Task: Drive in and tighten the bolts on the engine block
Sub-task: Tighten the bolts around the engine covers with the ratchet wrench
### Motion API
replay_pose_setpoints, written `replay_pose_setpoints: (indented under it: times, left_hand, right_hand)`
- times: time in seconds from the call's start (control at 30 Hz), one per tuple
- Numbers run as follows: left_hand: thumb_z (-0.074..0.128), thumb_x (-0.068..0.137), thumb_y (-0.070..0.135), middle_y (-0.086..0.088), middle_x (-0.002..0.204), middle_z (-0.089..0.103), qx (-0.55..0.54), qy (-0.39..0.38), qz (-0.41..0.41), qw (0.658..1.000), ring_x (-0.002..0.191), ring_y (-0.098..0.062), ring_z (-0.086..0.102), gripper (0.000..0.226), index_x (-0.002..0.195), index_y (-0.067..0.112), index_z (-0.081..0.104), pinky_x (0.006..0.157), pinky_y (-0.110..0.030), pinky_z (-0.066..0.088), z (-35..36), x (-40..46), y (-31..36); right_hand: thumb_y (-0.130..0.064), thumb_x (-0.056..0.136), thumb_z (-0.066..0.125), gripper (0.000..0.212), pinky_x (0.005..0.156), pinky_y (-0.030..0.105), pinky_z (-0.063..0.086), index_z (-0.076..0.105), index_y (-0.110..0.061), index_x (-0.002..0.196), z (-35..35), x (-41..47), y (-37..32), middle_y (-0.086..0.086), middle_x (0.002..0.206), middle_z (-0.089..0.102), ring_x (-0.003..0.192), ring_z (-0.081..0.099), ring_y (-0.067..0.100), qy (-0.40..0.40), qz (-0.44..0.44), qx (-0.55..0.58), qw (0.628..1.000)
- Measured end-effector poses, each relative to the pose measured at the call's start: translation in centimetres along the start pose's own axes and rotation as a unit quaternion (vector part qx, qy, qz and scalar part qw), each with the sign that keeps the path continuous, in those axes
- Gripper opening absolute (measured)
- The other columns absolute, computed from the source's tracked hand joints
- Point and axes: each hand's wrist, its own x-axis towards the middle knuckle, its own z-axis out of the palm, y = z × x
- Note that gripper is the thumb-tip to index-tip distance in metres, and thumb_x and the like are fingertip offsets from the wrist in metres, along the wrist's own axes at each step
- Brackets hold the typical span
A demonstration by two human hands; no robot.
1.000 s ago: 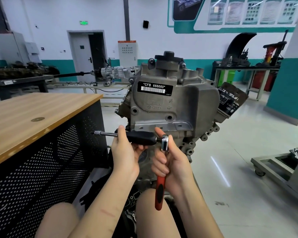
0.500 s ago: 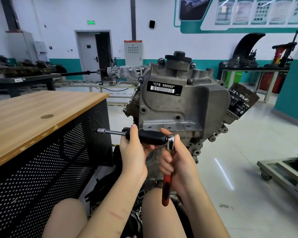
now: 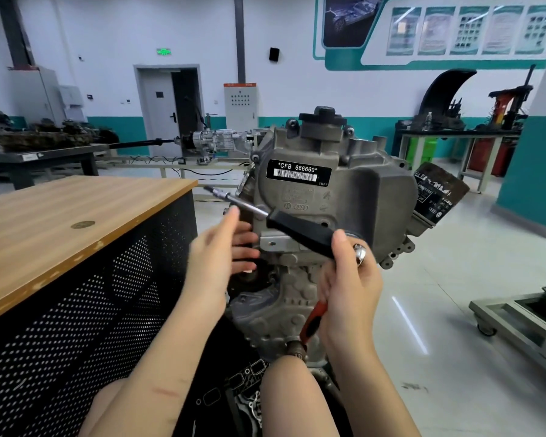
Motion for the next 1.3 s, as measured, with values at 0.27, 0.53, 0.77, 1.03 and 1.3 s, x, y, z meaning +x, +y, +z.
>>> replay_pose_setpoints:
  times: [0.27,0.53,0.77,1.03,1.3]
  left_hand:
    - [0.056,0.09,0.017,0.004,0.151,0.024,0.311,0.077,0.325,0.89,0.136,-0.005,0.021,0.064,0.145,0.029,0.026,0.105,-0.011,0.015,-0.7,2.3,2.7]
    - [0.059,0.088,0.008,0.007,0.112,0.057,0.203,-0.018,0.234,0.951,0.11,-0.005,0.052,0.041,0.128,0.011,0.053,0.076,0.001,0.041,1.2,5.7,3.4]
    - [0.055,0.09,0.014,-0.006,0.118,0.056,0.339,0.046,0.35,0.872,0.106,-0.028,0.052,0.036,0.125,0.013,0.058,0.091,-0.037,0.042,3.0,5.6,4.5]
    - [0.055,0.088,0.009,-0.006,0.128,0.056,0.33,-0.038,0.325,0.885,0.122,-0.018,0.048,0.041,0.129,0.009,0.054,0.104,-0.029,0.035,6.5,7.5,7.7]
    - [0.048,0.086,0.005,-0.009,0.142,0.045,0.407,-0.095,0.282,0.863,0.135,-0.025,0.033,0.049,0.135,0.012,0.046,0.113,-0.037,0.023,7.6,9.4,7.2]
  right_hand:
    - [-0.034,0.078,0.061,0.005,0.05,0.019,0.039,0.06,-0.029,0.079,1.7,0.1,-3.6,-0.001,0.057,0.053,0.049,0.047,0.012,-0.038,-0.256,-0.125,0.958]
    - [-0.023,0.08,0.061,0.014,0.064,0.002,0.037,0.058,-0.015,0.091,1.8,0.2,-4.3,-0.021,0.074,0.054,0.066,0.052,-0.013,-0.084,-0.39,-0.24,0.885]
    - [-0.024,0.079,0.063,0.024,0.051,0.023,0.045,0.067,-0.001,0.084,2.4,1.1,-6.2,0.001,0.067,0.067,0.063,0.056,0.01,-0.101,-0.534,-0.347,0.765]
    - [-0.027,0.08,0.063,0.026,0.043,0.03,0.044,0.067,-0.003,0.085,3.1,3.6,-7.3,-0.002,0.063,0.065,0.053,0.057,0.01,-0.073,-0.552,-0.391,0.733]
    - [-0.03,0.08,0.062,0.024,0.035,0.026,0.041,0.065,-0.007,0.08,3.5,4.7,-6.3,-0.002,0.057,0.062,0.048,0.059,0.018,-0.049,-0.55,-0.448,0.703]
